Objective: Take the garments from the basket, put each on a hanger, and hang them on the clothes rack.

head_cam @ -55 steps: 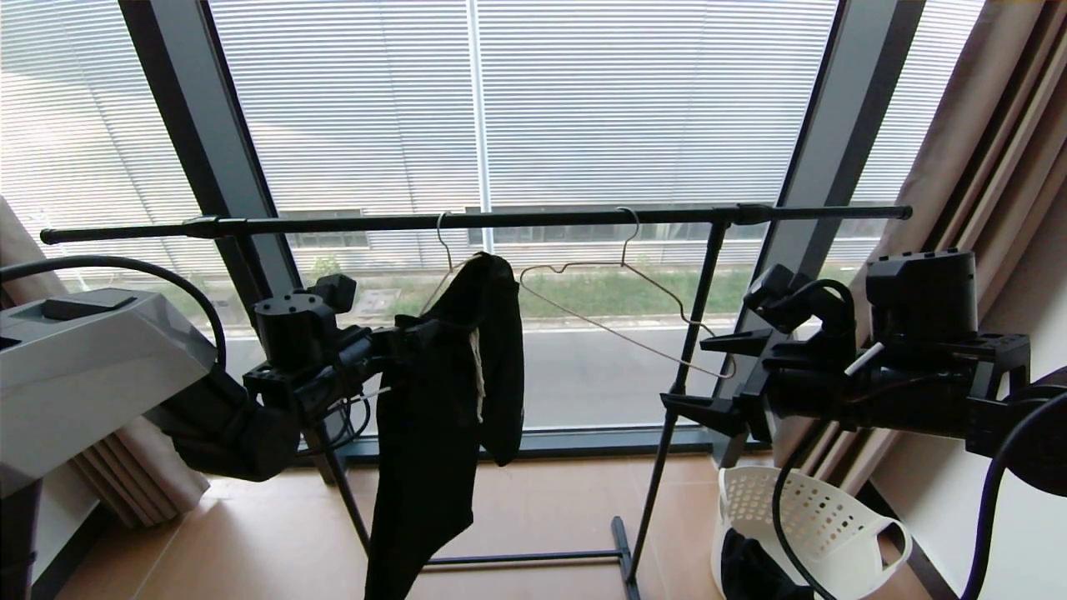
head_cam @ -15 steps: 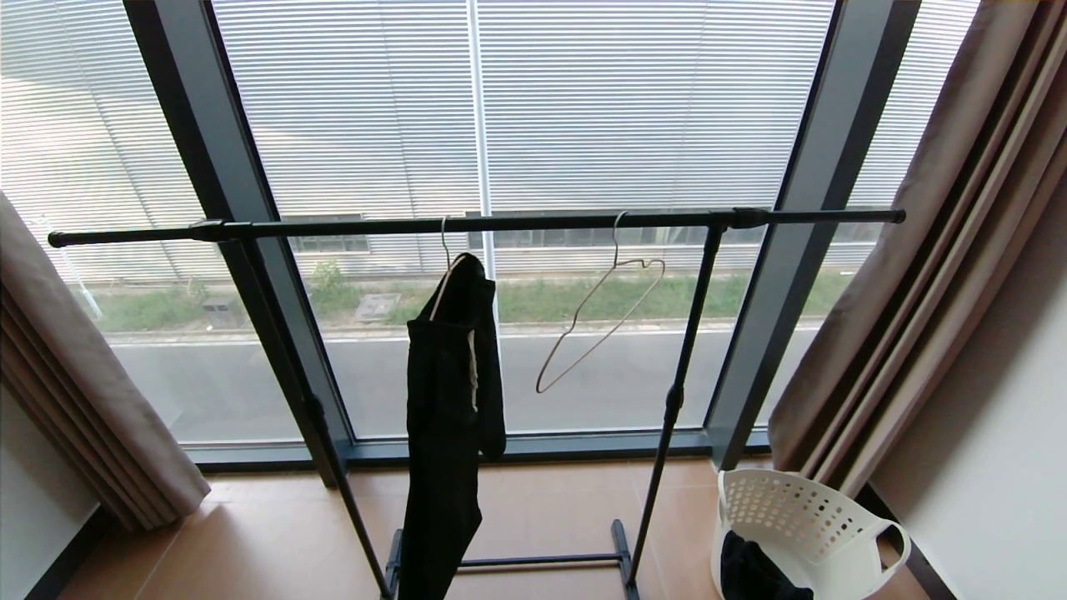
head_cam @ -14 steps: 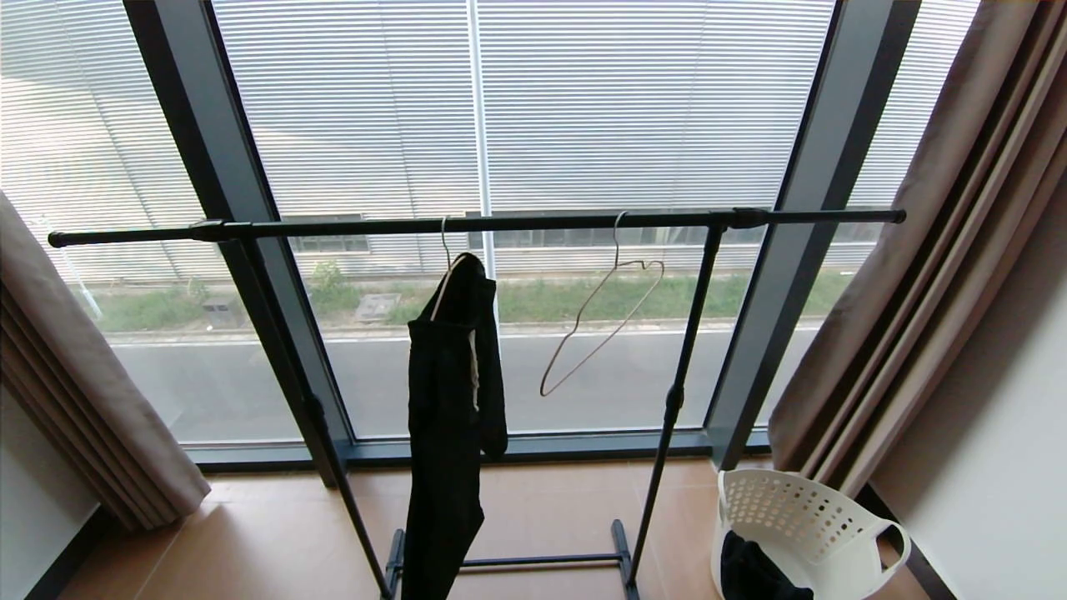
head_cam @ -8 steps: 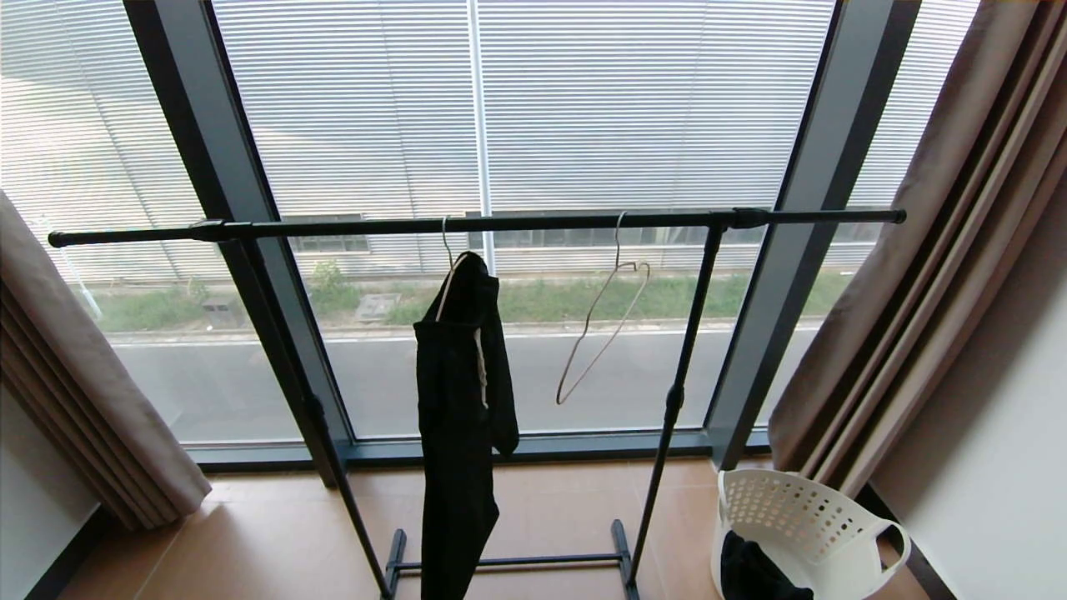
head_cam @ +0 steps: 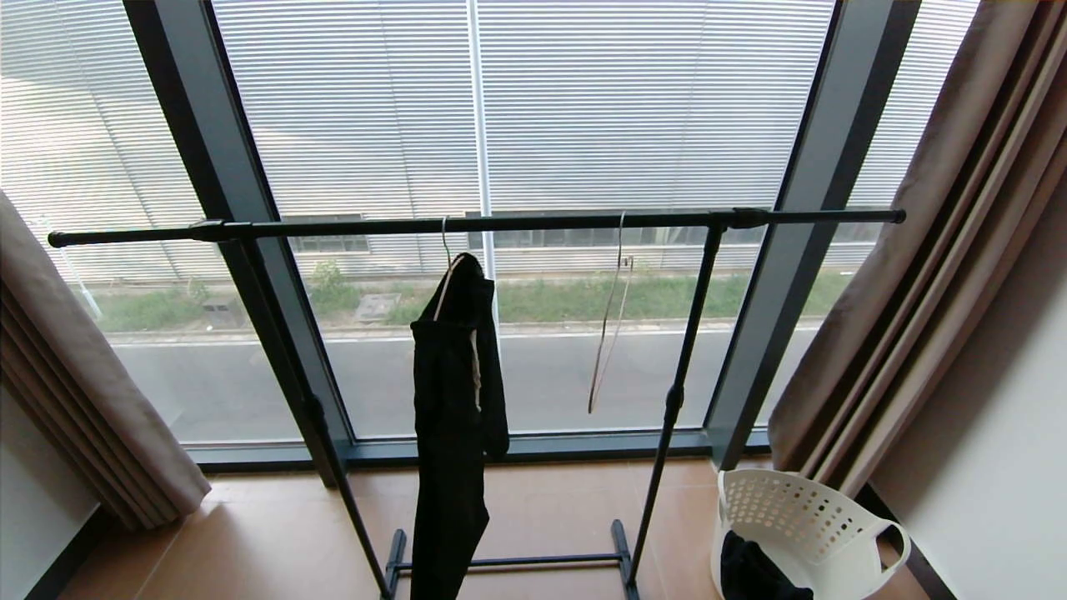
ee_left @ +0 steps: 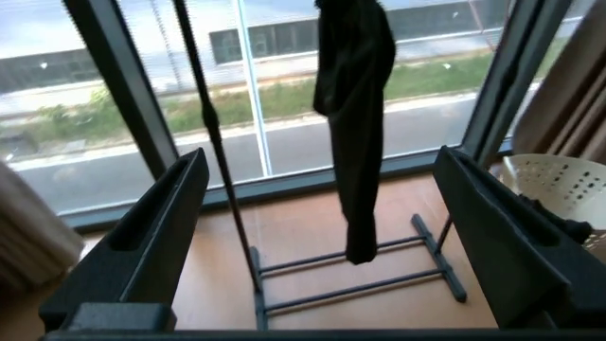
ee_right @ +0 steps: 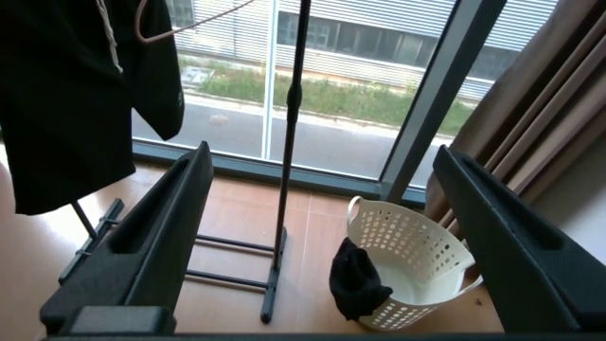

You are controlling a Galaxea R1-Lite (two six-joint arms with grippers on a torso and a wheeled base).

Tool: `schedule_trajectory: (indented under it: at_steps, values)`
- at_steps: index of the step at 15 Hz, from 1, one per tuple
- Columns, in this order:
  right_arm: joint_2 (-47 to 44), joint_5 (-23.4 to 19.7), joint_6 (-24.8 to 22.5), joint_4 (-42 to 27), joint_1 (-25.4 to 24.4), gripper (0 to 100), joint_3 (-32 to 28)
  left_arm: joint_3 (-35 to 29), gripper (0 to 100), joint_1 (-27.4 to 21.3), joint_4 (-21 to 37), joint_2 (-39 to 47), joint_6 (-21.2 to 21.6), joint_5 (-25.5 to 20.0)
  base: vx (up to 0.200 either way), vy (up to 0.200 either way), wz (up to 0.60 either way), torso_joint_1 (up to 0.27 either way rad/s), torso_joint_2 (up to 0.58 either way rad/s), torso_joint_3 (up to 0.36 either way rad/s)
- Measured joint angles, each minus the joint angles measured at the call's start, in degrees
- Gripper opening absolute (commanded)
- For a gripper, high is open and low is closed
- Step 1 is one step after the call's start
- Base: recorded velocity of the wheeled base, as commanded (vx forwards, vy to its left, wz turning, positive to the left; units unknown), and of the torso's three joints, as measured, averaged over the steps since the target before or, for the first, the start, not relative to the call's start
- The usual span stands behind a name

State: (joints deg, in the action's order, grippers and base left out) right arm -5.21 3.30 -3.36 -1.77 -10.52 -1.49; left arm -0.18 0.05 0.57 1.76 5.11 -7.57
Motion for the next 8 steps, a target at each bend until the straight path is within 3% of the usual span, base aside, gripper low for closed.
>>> schedule_trajectory:
  at_steps: [2, 8]
  values:
    - [0.0, 0.3, 1.0, 0.3, 0.0, 100, 0.1, 0.0, 100, -0.2, 0.0, -1.0, -1.3, 5.2, 0.0, 0.0, 0.0, 0.0, 0.0, 0.0]
    - [0.0, 0.0, 4.3, 0.5, -0.1, 100, 1.0, 0.0, 100, -0.3, 0.1, -1.6, -1.9, 4.6, 0.0, 0.0, 0.0, 0.0, 0.0, 0.0]
